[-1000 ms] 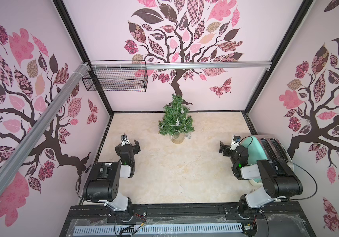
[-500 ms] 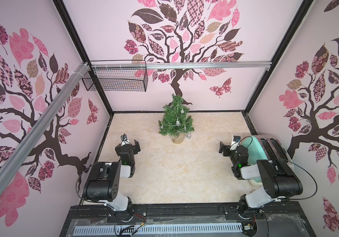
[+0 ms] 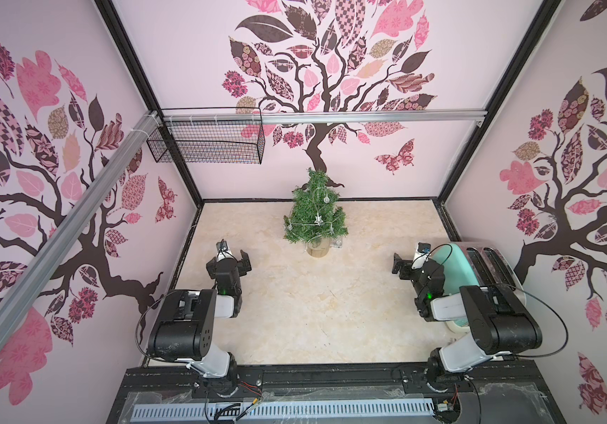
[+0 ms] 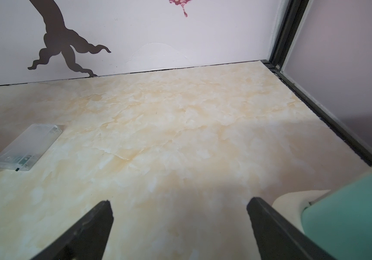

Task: Remove string lights from the small christmas tree
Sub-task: Move the christmas tree to the center of the board.

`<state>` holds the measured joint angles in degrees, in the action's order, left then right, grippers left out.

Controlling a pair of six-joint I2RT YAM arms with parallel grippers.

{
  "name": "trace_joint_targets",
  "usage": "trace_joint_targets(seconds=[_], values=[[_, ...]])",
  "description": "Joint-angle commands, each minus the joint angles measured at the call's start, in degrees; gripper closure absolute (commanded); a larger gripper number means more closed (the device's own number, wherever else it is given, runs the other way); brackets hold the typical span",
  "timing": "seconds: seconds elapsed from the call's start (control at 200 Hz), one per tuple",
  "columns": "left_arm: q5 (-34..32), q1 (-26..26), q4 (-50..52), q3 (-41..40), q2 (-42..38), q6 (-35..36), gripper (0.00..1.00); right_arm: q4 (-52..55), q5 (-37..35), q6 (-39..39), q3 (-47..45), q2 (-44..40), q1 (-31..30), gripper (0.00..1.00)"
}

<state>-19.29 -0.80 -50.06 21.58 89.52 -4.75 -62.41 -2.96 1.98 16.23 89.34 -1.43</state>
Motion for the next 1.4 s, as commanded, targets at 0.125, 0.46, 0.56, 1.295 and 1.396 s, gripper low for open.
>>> trace_joint_targets(seconds=[0.125,0.46,0.56,1.295,1.396], values=[[-0.5,-0.3,-0.6,-0.1,-0.5,-0.4,0.02,-0.5,-0.4,0.6,1.4,-0.5,0.1,0.0],[-7.1,-3.1,10.2,3.4,-6.8,1.3,0.02,17.0,-2.8,0.0,9.7,-5.0,-1.0,0.0],[-8.9,-3.2,20.8,8.6,-10.3,0.1,0.02,23.2,-5.4,-1.3,13.7,-6.4,-3.1,0.0],[21.0,-0.1,46.1,25.3,-5.4,-41.6,0.11,22.3,39.9,48.6,37.7,14.1,0.5,0.0],[21.7,-4.1,42.2,26.9,-0.4,-43.7,0.13,15.1,45.0,53.6,41.1,22.0,0.4,0.0]])
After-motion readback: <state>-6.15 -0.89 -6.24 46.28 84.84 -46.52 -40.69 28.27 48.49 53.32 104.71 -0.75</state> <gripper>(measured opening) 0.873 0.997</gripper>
